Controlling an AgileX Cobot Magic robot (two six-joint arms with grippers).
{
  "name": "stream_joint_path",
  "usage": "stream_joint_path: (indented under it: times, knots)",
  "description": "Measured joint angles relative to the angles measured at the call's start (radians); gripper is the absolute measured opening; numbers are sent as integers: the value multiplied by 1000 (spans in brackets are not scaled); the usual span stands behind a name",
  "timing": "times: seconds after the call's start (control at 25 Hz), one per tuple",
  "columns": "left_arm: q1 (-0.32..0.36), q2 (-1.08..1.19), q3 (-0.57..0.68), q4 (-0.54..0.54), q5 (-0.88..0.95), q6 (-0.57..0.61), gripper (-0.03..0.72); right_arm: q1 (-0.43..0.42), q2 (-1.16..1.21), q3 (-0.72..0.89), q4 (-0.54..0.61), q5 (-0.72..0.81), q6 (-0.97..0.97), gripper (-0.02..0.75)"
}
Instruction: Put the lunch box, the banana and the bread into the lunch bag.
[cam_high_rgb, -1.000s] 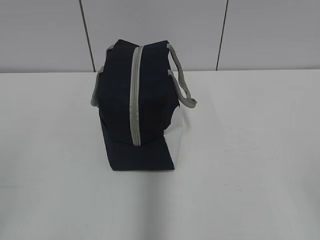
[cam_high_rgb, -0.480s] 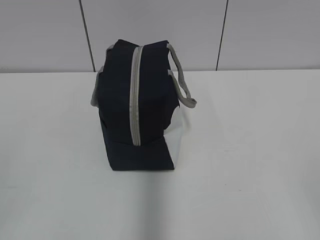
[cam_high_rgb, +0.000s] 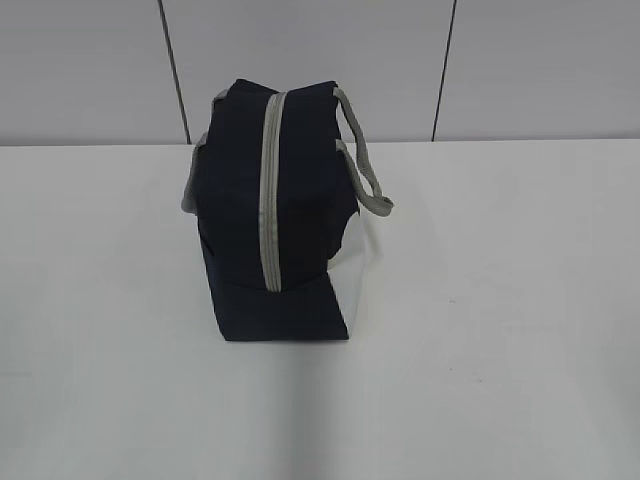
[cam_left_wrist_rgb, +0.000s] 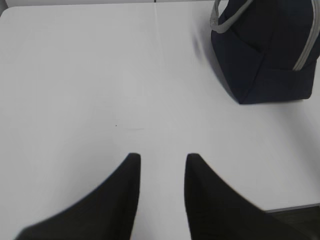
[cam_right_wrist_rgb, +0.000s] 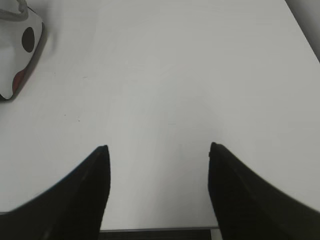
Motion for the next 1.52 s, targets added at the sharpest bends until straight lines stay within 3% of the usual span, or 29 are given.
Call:
stream_joint_path:
  times: [1.16,1.52]
  knots:
    - [0,0,0,0,0,0,235,0,0,0,0,-2,0,459]
    - [28,-1,0,0,0,0,235,0,0,0,0,-2,0,459]
